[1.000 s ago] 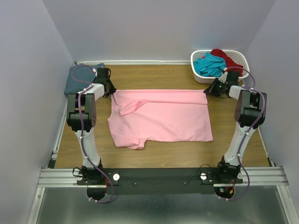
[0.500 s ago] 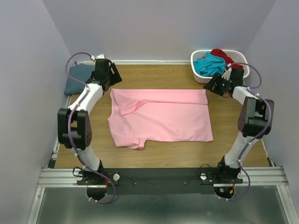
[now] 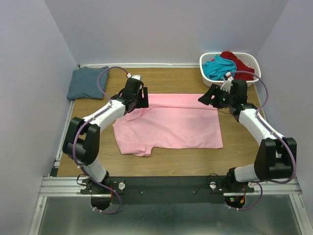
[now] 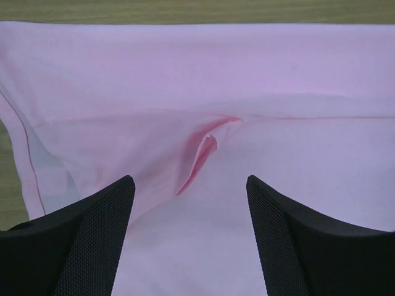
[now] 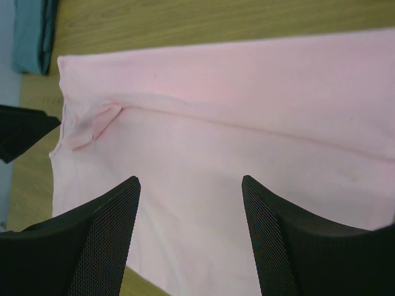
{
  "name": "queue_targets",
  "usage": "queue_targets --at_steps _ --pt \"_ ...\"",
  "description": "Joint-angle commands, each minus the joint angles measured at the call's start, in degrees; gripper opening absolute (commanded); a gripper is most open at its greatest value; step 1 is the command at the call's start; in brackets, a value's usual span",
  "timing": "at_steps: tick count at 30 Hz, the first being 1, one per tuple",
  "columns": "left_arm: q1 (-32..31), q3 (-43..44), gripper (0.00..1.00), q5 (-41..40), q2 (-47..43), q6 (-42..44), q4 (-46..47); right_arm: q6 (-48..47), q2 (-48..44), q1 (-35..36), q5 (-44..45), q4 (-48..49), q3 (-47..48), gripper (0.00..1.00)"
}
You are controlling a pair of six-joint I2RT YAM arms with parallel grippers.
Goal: Fold and stack the t-shirts
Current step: Fold the tshirt
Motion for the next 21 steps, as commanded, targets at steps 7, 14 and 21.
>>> queue_targets --at_steps 7,14,21 --pt "-3.1 1.3 0.64 0.2 7.5 3.2 -1.8 0.9 -12.1 1.1 -1.3 -2.6 -12.1 0.75" --pt "-3.1 3.7 0.6 -0.5 11.9 4.1 -2.3 -0.4 -14.9 1.2 -1.1 -3.4 -14.0 0.75" --pt "-3.1 4.7 0.54 0.0 14.0 4.9 -2.5 -1.0 -14.4 1.2 -0.9 -3.4 -13.7 0.75"
